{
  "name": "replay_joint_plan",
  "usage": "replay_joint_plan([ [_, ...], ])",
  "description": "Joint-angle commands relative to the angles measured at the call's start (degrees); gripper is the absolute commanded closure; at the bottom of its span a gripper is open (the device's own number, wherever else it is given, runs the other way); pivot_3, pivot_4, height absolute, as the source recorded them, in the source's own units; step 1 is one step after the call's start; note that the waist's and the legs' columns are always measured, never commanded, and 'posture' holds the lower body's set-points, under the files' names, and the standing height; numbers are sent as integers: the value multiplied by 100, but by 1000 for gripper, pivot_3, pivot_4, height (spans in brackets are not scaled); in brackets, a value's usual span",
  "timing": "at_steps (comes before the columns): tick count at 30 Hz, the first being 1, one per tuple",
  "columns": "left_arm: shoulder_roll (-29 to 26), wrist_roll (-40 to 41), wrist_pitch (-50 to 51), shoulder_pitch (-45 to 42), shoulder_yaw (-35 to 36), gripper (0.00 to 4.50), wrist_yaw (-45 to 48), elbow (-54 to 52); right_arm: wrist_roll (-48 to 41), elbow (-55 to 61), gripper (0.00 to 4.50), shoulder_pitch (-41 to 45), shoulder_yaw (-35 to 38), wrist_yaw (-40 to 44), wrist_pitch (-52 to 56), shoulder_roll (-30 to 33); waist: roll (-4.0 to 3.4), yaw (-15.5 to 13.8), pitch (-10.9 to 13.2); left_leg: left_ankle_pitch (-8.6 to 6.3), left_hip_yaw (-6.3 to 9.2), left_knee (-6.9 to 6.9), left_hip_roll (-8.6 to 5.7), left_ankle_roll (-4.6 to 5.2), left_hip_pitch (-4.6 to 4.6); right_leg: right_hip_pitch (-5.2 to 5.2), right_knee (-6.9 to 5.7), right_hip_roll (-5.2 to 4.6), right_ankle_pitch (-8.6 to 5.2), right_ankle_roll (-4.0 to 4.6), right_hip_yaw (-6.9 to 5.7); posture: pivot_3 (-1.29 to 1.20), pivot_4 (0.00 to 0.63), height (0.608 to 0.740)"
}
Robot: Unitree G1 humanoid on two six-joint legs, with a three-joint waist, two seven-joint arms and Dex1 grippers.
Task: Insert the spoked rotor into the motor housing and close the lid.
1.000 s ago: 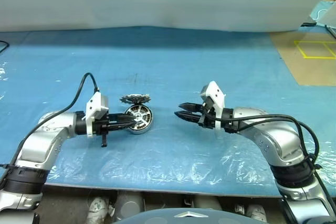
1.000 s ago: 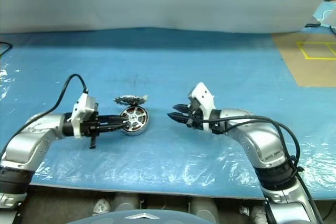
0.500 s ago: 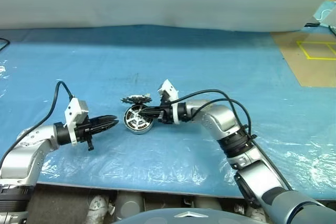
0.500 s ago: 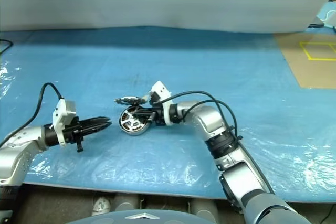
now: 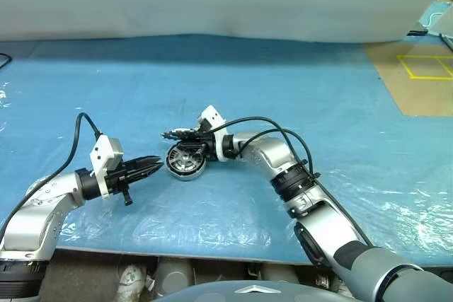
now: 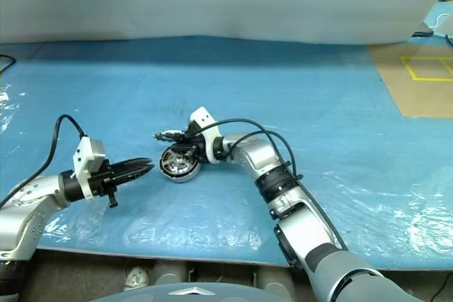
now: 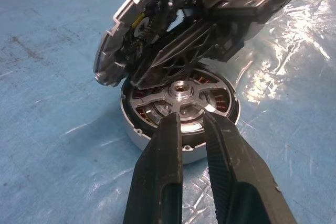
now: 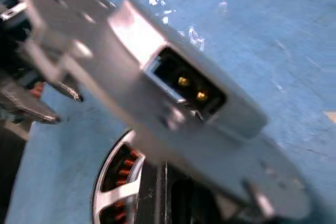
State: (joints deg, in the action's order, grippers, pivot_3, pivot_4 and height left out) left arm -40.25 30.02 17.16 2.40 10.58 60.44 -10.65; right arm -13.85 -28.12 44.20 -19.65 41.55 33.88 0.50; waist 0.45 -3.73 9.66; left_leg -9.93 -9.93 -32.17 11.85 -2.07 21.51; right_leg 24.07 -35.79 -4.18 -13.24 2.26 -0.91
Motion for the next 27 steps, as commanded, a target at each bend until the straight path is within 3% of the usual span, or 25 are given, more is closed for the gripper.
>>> replay_joint_plan([
  [1, 18, -42, -137, -111, -52, 3761, 25, -58, 570, -285, 4252, -157, -382, -180, -26, 75, 0, -2, -1, 0, 0, 0, 0, 0, -6, -6, 0, 0, 0, 0, 0, 0, 150, 740],
  [7, 8, -59, -171, -267, -147, 3761, 73, 88, 369, 530, 4252, -474, -313, 341, 14, 247, -1, -12, -1, -2, -1, 5, 1, 0, -70, -69, 6, -2, -2, -2, 6, 0, 150, 740],
  [13, 37, -106, -222, -366, -240, 3761, 124, 203, -111, 1448, 4252, -701, 20, 897, -79, 353, 0, -3, -1, -1, -1, 8, 1, -1, -49, -50, 13, 1, -1, -2, 4, 0, 150, 740],
  [18, 52, -120, -244, -421, -265, 3761, 146, 255, -252, 1584, 4252, -660, 71, 1095, 44, 349, 0, 19, -2, -1, -2, 8, 1, -1, -13, -10, 6, 4, -1, -1, 6, 0, 150, 740],
  [27, 56, -134, -281, -363, -271, 3761, 131, 259, 498, 1014, 4252, -565, -654, 1049, 147, 449, 0, 36, -2, -1, -2, 6, 1, -1, -20, -13, 4, 3, -1, -1, 8, 0, 150, 740],
])
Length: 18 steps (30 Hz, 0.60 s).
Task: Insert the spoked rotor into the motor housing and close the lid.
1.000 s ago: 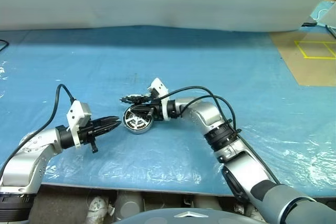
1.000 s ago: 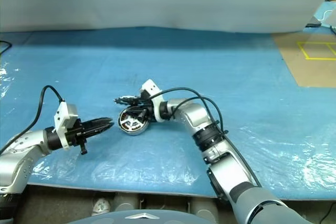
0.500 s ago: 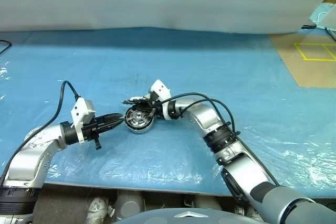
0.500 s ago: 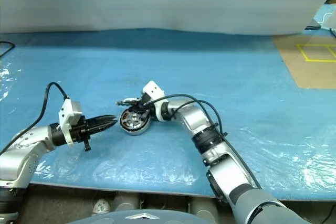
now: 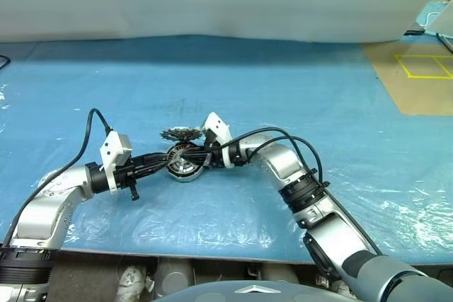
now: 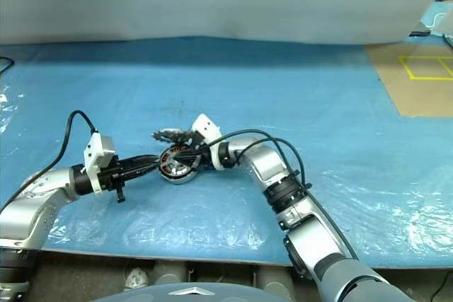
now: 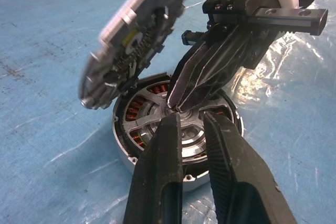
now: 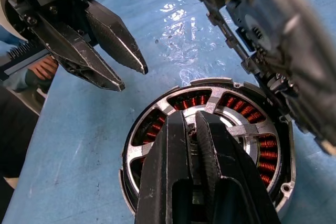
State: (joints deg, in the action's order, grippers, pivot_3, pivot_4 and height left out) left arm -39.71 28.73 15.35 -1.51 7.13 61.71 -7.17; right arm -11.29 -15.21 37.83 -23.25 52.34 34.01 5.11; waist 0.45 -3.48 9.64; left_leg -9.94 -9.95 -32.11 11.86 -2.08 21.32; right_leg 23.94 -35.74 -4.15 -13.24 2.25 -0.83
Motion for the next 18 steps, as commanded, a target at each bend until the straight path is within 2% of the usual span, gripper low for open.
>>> replay_joint_plan([
  [1, 4, 1, -95, 39, 79, 3761, -3, -101, 371, -405, 4252, 90, -385, -46, 89, 21, 0, 25, 0, 0, -1, 0, 0, 0, -3, -1, -2, 0, 0, 0, 2, 0, 150, 740],
  [14, -66, -33, -217, 44, 211, 3761, 18, 13, 1369, -940, 4252, 124, -1068, -35, -1031, 363, -5, 87, -4, -2, 0, 3, 0, 2, -67, -67, 4, -7, -1, -1, 7, 0, 150, 740],
  [15, -73, -53, -248, 25, 218, 3761, 20, 57, 1354, -923, 4252, 107, -1024, -17, -1173, 365, -5, 86, -5, -3, 0, 7, 0, 4, -78, -73, 3, -6, -1, -1, 8, 0, 150, 740],
  [18, -71, -48, -271, 52, 216, 3761, 27, 66, 342, -377, 4252, 33, -308, 621, -871, 243, -6, 84, -4, -15, -1, 21, 0, 23, -103, -89, 3, -6, -13, -21, 16, 0, 150, 740],
])
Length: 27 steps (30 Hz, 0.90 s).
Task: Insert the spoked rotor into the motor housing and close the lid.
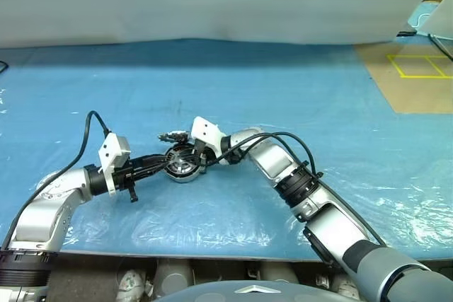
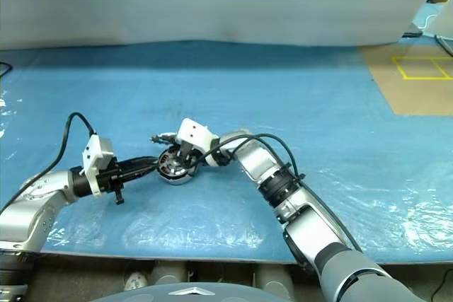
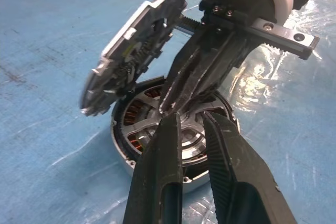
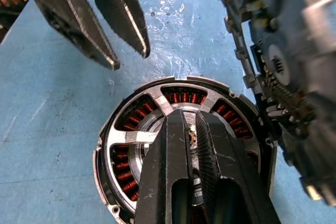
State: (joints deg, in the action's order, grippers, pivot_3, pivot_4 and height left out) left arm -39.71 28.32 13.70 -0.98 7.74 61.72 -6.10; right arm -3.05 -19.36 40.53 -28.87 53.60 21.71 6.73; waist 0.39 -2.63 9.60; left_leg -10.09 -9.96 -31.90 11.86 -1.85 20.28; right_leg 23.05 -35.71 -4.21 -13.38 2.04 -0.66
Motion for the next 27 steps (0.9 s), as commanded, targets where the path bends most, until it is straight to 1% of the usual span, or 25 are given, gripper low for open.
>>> replay_joint_plan([
  [1, -67, -4, -107, 31, 148, 3761, 32, -65, -679, 175, 4252, -263, 356, 691, 454, 86, 1, -4, 1, -1, 0, 0, 0, 1, 2, 1, 1, 0, 1, 1, 3, 0, 150, 740],
  [4, -45, -13, -106, 43, 130, 3761, 30, -81, -835, 191, 4252, -234, 396, 922, 615, 41, 3, -3, 1, -1, -1, 0, 0, 2, 23, 14, 13, 0, 11, 18, 4, 0, 150, 740],
  [6, -29, -18, -103, 32, 122, 3761, 21, -81, -828, 162, 4252, -202, 365, 978, 673, -8, 3, 3, 1, 10, -1, -1, 0, -16, 63, 51, 11, 2, 12, 20, -5, 0, 150, 740],
  [9, -24, -22, -98, 22, 111, 3761, 23, -82, -448, -197, 4252, -105, 163, 752, 519, -122, 3, 33, 1, 15, -1, -3, 0, -21, 102, 94, 3, 13, 11, 25, -10, 0, 150, 740],
  [14, -27, -40, -105, 25, 115, 3761, 16, -70, -157, -611, 4252, -28, 77, 555, 278, -230, 3, 45, 1, 14, -2, -2, 3, -21, 90, 91, -4, 15, 8, 32, -9, 0, 150, 740],
  [19, -17, -35, -94, 87, 113, 3761, -5, -123, -132, -471, 4252, -51, 58, 618, 281, -204, 3, 43, 1, 11, -2, -3, 2, -17, 69, 69, -5, 8, 8, 31, -5, 0, 150, 740],
  [20, -15, -37, -100, 92, 110, 3761, -5, -124, -146, -433, 4252, -53, 60, 640, 270, -197, 3, 43, 1, 11, -2, -3, 2, -17, 69, 69, -5, 8, 8, 31, -6, 0, 150, 740],
  [24, -8, -36, -99, 108, 94, 3761, -6, -143, -772, 10, 4252, -35, 473, 927, 717, -261, 3, 31, 1, 12, -2, -3, 2, -20, 78, 74, -2, 9, 8, 31, -7, 0, 150, 740],
  [27, 5, -56, -126, 68, 72, 3761, 11, -69, -1008, 22, 4252, 117, 751, 846, 907, -422, 3, 20, 2, 13, -3, -3, 1, -20, 97, 90, 3, 9, 8, 31, -9, 0, 150, 740],
])
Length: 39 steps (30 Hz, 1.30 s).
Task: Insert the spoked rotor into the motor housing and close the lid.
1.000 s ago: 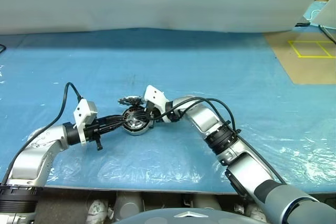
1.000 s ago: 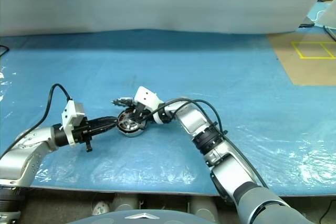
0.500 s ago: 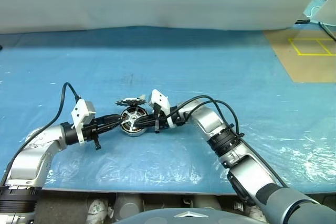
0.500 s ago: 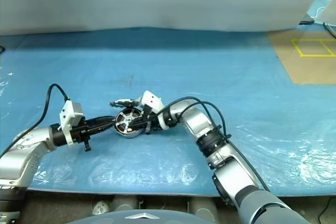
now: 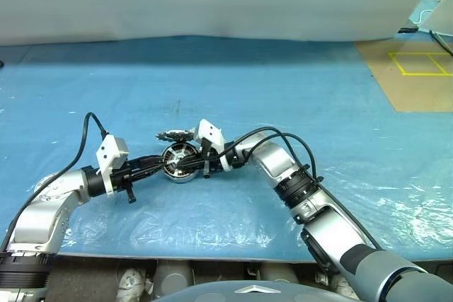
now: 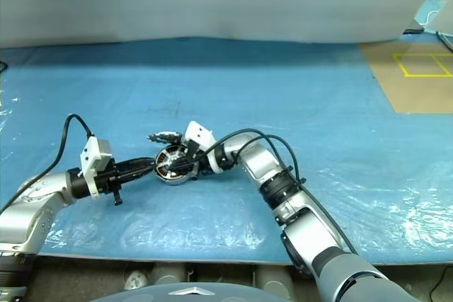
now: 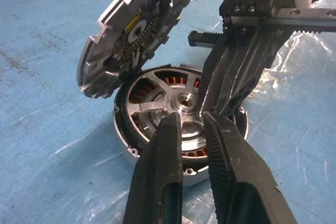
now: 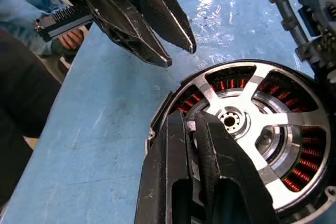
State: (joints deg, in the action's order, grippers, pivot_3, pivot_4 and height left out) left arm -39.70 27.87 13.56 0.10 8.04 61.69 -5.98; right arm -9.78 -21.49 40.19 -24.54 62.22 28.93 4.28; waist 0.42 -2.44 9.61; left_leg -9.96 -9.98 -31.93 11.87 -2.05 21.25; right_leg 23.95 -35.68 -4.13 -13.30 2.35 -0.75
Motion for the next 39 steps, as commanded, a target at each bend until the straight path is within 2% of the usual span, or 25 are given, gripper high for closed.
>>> replay_joint_plan([
  [1, 11, -16, -114, -45, 34, 3761, 11, -79, -332, 181, 4252, 197, 364, -74, 197, -213, 0, 2, 0, 0, 0, 0, 0, 0, 5, 5, -1, 1, 0, 0, -1, 0, 150, 740],
  [8, 49, -42, -121, -49, 0, 3761, -2, -85, -481, -85, 4252, 407, 715, -293, 383, -469, 0, -4, 1, 0, 0, 0, 0, 0, 5, 6, -2, 0, 0, 0, -2, 0, 150, 740],
  [11, 61, -46, -122, -39, -12, 3761, -18, -99, 102, -412, 4252, 414, 326, -591, 41, -422, 0, -4, 1, 1, 0, 0, 0, -1, 6, 6, 0, 0, 0, 0, -2, 0, 150, 740],
  [15, 72, -39, -122, -42, -8, 3761, -26, -92, 896, -497, 4252, 204, -488, -516, -826, -103, -1, 3, 1, 1, 0, 1, 0, -3, 6, 7, -1, -1, 0, 0, -2, 0, 150, 740],
  [21, 84, -38, -137, -25, -3, 3761, -37, -82, 1624, -991, 4252, 271, -932, -790, -1539, 28, -2, 22, -1, 1, -2, 1, 0, -2, -16, -6, -6, 0, 0, 0, 3, 0, 150, 740],
  [25, 96, -49, -150, -10, -4, 3761, -52, -84, 2392, -1151, 4252, 297, -1535, -874, -2159, 280, -11, 21, -3, -3, -2, 3, 1, 3, -62, -50, -5, -1, -1, -1, 6, 0, 150, 740],
  [27, 103, -56, -164, -29, -4, 3761, -58, -57, 2503, -1256, 4252, 331, -1624, -820, -2225, 285, -13, 17, -9, -15, -2, 19, 0, 20, -118, -93, -3, -6, -17, -28, 15, 0, 150, 740],
  [29, 108, -66, -186, -29, -12, 3761, -69, -58, 2411, -1331, 4252, 325, -1542, -712, -2057, 198, -18, 12, -13, -15, -1, 31, -4, 21, -143, -108, -2, -9, -29, -48, 26, 0, 150, 740],
  [33, 135, -78, -208, -34, -22, 3761, -107, -68, 1217, -1589, 4252, 361, -477, -354, -125, -420, -20, 12, -21, -16, 3, 52, -7, 22, -158, -106, -2, -8, -29, -49, 43, 0, 150, 740],
  [39, 139, -106, -250, -24, -14, 3761, -109, -46, 637, -977, 4252, 180, -23, -218, 1229, -341, -28, -14, -42, -16, -9, 69, -11, 15, -128, -92, 29, -8, -16, -15, 40, 0, 150, 740],
])
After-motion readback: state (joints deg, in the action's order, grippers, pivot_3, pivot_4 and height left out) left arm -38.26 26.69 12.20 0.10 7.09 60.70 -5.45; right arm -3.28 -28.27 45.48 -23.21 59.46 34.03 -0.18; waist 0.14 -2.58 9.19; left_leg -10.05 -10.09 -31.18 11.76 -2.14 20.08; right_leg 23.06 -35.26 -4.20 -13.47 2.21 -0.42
